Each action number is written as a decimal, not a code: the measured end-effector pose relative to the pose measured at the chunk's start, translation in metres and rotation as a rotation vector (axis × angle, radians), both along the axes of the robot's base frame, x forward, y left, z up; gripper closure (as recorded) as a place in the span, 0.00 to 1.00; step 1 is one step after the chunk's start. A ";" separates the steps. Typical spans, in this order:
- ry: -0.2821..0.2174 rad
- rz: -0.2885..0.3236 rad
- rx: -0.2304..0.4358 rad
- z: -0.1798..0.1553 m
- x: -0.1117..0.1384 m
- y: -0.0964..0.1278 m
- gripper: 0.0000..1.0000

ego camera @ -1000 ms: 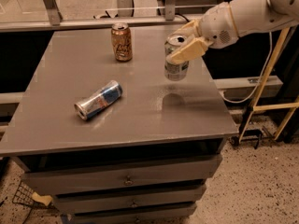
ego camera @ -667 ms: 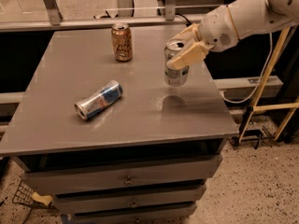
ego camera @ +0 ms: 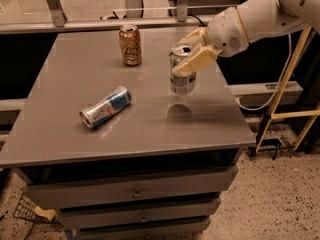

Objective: Move 7up can near redbull can

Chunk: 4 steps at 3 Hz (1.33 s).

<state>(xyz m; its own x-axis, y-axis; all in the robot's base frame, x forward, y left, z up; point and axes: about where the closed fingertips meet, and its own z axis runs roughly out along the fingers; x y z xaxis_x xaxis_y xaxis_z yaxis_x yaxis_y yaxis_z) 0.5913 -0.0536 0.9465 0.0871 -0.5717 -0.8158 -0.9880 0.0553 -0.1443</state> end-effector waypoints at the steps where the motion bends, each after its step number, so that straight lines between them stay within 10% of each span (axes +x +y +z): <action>1: -0.003 0.065 0.010 -0.001 -0.016 0.025 1.00; 4: 0.057 0.281 0.063 -0.037 -0.059 0.108 1.00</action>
Offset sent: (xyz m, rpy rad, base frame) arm -0.0548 0.0896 -0.0258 0.0412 0.0272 0.2327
